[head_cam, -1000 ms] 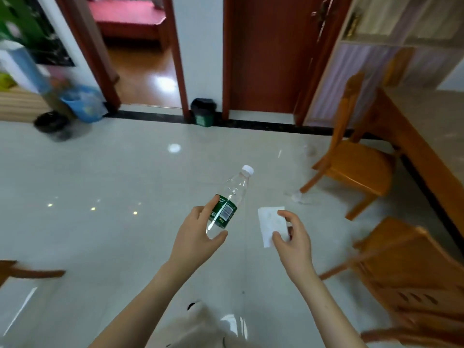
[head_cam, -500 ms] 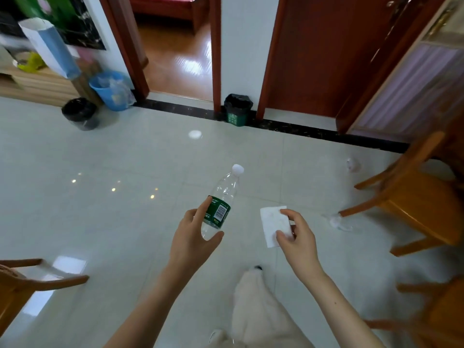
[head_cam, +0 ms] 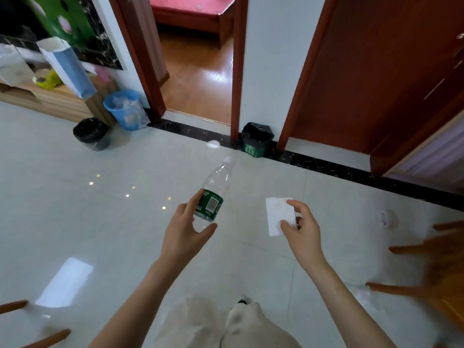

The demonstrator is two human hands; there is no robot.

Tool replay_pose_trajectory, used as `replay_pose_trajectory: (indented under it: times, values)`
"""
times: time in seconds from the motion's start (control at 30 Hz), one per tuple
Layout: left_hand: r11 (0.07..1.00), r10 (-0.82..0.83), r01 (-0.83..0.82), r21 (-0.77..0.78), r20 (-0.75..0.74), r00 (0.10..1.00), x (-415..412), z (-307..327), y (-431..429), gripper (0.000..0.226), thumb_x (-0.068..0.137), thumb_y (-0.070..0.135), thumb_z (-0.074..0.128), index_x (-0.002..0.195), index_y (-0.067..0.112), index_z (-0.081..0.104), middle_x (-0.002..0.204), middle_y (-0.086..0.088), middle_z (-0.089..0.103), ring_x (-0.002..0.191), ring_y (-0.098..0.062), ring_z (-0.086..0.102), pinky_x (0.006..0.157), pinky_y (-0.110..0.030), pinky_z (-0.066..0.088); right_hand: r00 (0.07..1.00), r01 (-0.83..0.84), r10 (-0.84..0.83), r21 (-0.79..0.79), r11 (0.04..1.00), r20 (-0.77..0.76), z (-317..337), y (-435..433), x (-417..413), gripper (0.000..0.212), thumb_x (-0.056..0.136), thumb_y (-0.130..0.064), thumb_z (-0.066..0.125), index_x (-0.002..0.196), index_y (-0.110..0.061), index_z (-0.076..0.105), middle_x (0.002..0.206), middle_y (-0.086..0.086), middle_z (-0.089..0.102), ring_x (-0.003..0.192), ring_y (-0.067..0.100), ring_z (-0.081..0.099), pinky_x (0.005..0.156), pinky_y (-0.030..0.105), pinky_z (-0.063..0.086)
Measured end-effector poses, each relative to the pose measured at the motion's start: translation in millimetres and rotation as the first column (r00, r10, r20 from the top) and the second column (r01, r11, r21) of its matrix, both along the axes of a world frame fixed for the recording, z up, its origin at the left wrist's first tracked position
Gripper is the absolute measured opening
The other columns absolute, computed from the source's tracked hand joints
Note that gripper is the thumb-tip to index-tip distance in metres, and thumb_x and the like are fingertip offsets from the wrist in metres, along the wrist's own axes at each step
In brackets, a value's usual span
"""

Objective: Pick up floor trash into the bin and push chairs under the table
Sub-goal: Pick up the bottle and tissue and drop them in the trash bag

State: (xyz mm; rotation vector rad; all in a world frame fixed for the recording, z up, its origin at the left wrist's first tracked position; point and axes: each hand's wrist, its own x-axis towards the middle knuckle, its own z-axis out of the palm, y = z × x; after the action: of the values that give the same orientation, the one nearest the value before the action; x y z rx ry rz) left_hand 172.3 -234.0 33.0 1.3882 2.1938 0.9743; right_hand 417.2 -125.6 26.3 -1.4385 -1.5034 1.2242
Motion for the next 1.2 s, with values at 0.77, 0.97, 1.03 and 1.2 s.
replay_pose_trajectory:
  times: [0.77, 0.97, 1.03, 1.2]
  values:
    - [0.964, -0.25, 0.252, -0.086, 0.034, 0.968, -229.6, -24.5, 503.4, 0.084, 0.078, 0.035, 0.076, 0.146, 0.041, 0.027, 0.117, 0.005, 0.051, 0.097, -0.011, 0.055, 0.074, -0.023, 0.047, 0.98, 0.201, -0.201, -0.023, 0.979, -0.002, -21.6, 443.1, -213.5, 0.043, 0.085, 0.007, 0.06, 0.117, -0.021, 0.056, 0.107, -0.01, 0.06, 0.093, 0.02, 0.062, 0.059, 0.017, 0.05]
    - [0.955, -0.258, 0.269, -0.127, 0.1, 0.961, -234.1, -54.2, 624.2, 0.084, 0.078, 0.034, 0.077, 0.145, 0.04, 0.028, 0.12, 0.008, 0.051, 0.097, -0.009, 0.054, 0.074, -0.019, 0.045, 0.98, 0.199, -0.197, -0.052, 0.979, 0.036, -48.8, 561.5, -234.9, 0.045, 0.084, 0.006, 0.058, 0.119, -0.023, 0.057, 0.103, -0.014, 0.061, 0.089, 0.022, 0.062, 0.059, 0.021, 0.048]
    - [0.952, -0.255, 0.27, -0.146, 0.111, 0.961, -233.7, -63.3, 665.3, 0.084, 0.077, 0.034, 0.077, 0.145, 0.04, 0.028, 0.122, 0.007, 0.052, 0.098, -0.01, 0.054, 0.074, -0.019, 0.045, 0.982, 0.184, -0.182, -0.052, 0.982, 0.042, -59.0, 604.2, -239.2, 0.045, 0.084, 0.005, 0.058, 0.119, -0.023, 0.056, 0.106, -0.009, 0.062, 0.092, 0.021, 0.062, 0.058, 0.016, 0.047]
    - [0.931, -0.265, 0.29, -0.22, 0.136, 0.955, -240.4, -81.3, 755.9, 0.083, 0.077, 0.034, 0.077, 0.145, 0.04, 0.029, 0.124, 0.006, 0.053, 0.1, -0.01, 0.054, 0.077, -0.024, 0.048, 0.977, 0.209, -0.203, -0.097, 0.973, 0.066, -76.3, 696.2, -247.2, 0.044, 0.084, 0.004, 0.06, 0.118, -0.023, 0.056, 0.114, -0.004, 0.062, 0.096, 0.019, 0.061, 0.063, 0.018, 0.049]
